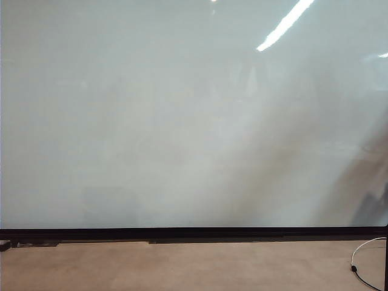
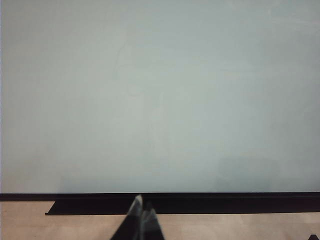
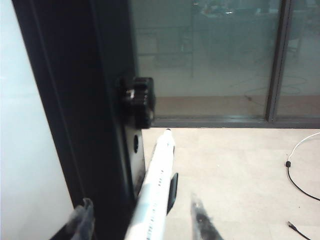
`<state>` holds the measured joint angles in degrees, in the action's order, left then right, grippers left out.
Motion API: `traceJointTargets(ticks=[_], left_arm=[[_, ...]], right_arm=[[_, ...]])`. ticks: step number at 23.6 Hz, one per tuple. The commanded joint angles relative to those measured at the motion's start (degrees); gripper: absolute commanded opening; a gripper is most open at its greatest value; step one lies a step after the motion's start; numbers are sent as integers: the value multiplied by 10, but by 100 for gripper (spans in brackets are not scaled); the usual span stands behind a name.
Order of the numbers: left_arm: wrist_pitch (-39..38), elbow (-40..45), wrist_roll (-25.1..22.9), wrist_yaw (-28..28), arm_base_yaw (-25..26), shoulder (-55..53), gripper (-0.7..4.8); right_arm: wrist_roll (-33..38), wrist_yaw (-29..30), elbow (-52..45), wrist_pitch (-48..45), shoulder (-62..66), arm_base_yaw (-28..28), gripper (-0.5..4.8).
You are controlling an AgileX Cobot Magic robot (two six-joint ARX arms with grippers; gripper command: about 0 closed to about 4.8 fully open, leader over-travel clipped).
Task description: Pick up the pen on the shelf to the right of the whiteboard and draw a check mark.
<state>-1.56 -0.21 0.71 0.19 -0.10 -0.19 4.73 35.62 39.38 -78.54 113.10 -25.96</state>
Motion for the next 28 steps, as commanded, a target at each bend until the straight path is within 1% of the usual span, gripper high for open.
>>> traceJointTargets(ticks=[1, 5, 8, 11, 13, 20, 21, 28], left_arm=[[3, -2, -3, 0, 0, 0, -5], [3, -2, -3, 0, 0, 0, -4], [3, -2, -3, 0, 0, 0, -4], [3, -2, -3, 0, 0, 0, -5], [3, -2, -3, 0, 0, 0, -5], [3, -2, -3, 0, 0, 0, -4], [3, -2, -3, 0, 0, 0, -5], [3, -2, -3, 0, 0, 0, -4]], right_arm=[[2, -3, 1, -6, -2, 0, 251], [2, -11, 2, -6, -2, 2, 250], [2, -11, 2, -5, -2, 3, 228], [2, -12, 2, -5, -2, 3, 228], [2, -12, 1, 0, -2, 3, 207], [2, -11, 1, 3, -2, 3, 193], [2, -10, 1, 3, -2, 3, 168], [2, -10, 1, 3, -2, 3, 165]])
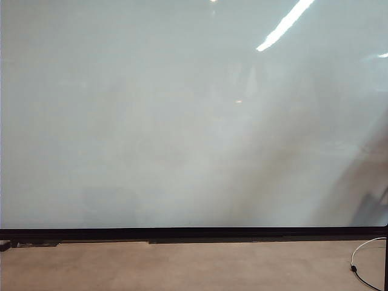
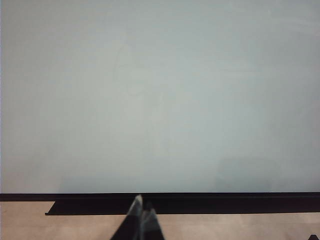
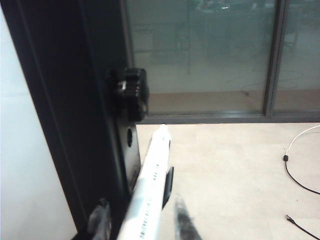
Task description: Pick up the pen on the shelf to the right of the whiteboard and draw a check mark.
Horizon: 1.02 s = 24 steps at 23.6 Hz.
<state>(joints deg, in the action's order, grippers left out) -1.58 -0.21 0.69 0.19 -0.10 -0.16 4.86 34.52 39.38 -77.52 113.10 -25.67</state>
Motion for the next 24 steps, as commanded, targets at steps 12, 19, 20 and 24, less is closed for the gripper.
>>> traceJointTargets(ticks=[12, 19, 20, 24], left_arm=[[4, -2, -2, 0, 0, 0, -5], [4, -2, -2, 0, 0, 0, -5], [4, -2, -2, 0, 0, 0, -5], [4, -2, -2, 0, 0, 0, -4]], right_arm=[[1, 2, 1, -10, -2, 0, 165], [1, 3, 1, -17, -2, 0, 166], [3, 3, 1, -21, -2, 0, 165], [7, 3, 1, -21, -2, 0, 165]])
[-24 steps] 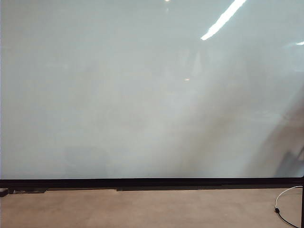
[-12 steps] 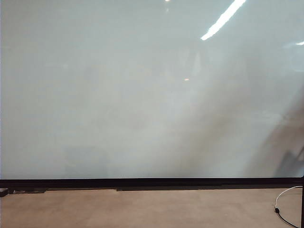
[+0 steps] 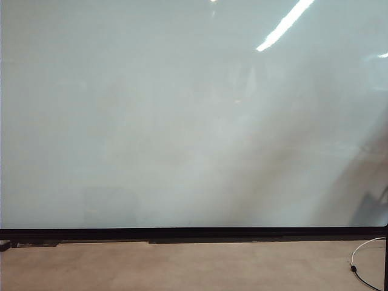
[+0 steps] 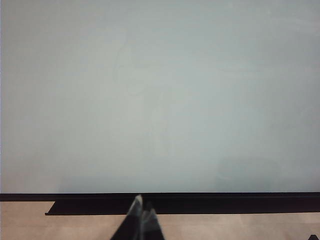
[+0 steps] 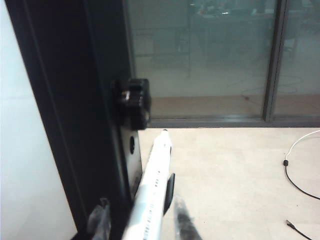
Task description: Pick up the pen on the shelf to the right of the whiteboard and draw a check mark.
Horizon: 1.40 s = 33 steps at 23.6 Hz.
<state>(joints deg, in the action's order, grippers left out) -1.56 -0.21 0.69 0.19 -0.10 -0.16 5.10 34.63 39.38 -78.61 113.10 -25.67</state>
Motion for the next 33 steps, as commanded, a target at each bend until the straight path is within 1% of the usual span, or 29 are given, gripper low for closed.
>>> traceJointTargets(ticks=[1, 3, 4, 6, 10, 14, 15, 18, 23, 28, 33], left_arm=[[3, -2, -2, 0, 0, 0, -5], [3, -2, -2, 0, 0, 0, -5], [3, -2, -2, 0, 0, 0, -4], [3, -2, -2, 0, 0, 0, -5], [3, -2, -2, 0, 0, 0, -5], [3, -2, -2, 0, 0, 0, -5], [3, -2, -2, 0, 0, 0, -5], [3, -2, -2, 0, 0, 0, -5], [3, -2, -2, 0, 0, 0, -4], [3, -2, -2, 0, 0, 0, -4], [3, -2, -2, 0, 0, 0, -5]], right_arm=[[5, 2, 1, -10, -2, 0, 165], [5, 2, 1, -11, -2, 0, 163], [5, 2, 1, -10, -2, 0, 142], [5, 2, 1, -10, -2, 0, 119], [5, 2, 1, -11, -2, 0, 106], [5, 2, 1, -13, -2, -1, 38], [5, 2, 1, -14, -2, -1, 35], [5, 4, 1, -14, -2, -1, 2], [6, 5, 0, -18, -2, -10, -1], [11, 20, 0, -21, -4, -25, -1], [11, 18, 0, -22, -10, -37, -2]])
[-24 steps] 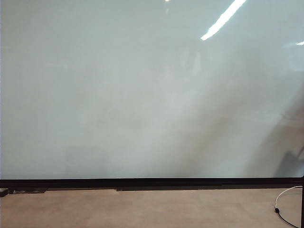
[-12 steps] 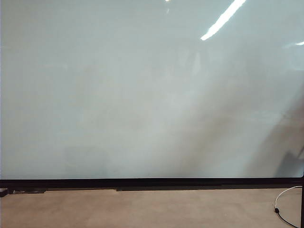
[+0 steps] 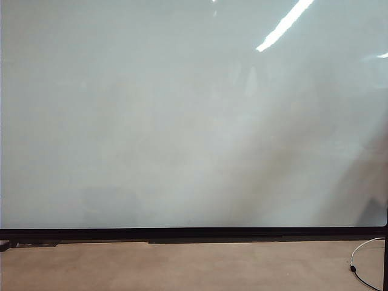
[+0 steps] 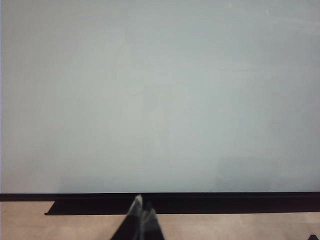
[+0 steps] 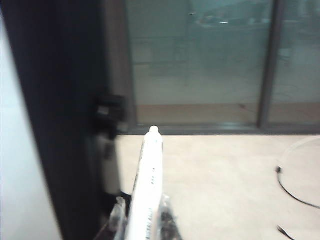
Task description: Pick up the pen on the shelf to the right of the whiteboard and draw a check mark.
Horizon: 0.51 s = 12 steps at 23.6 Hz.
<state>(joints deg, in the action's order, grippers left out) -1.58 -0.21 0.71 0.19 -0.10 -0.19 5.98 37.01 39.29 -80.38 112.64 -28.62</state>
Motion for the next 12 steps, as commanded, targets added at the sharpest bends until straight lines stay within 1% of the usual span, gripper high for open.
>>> traceJointTargets(ticks=[1, 6, 12], left_arm=[[4, -2, -3, 0, 0, 0, -5], [3, -2, -3, 0, 0, 0, -5], [4, -2, -3, 0, 0, 0, -4]], right_arm=[[3, -9, 0, -4, -7, -10, -1], [-3, -49, -10, -4, -21, -16, -2], [-30, -125, -51, -4, -89, -13, -2]])
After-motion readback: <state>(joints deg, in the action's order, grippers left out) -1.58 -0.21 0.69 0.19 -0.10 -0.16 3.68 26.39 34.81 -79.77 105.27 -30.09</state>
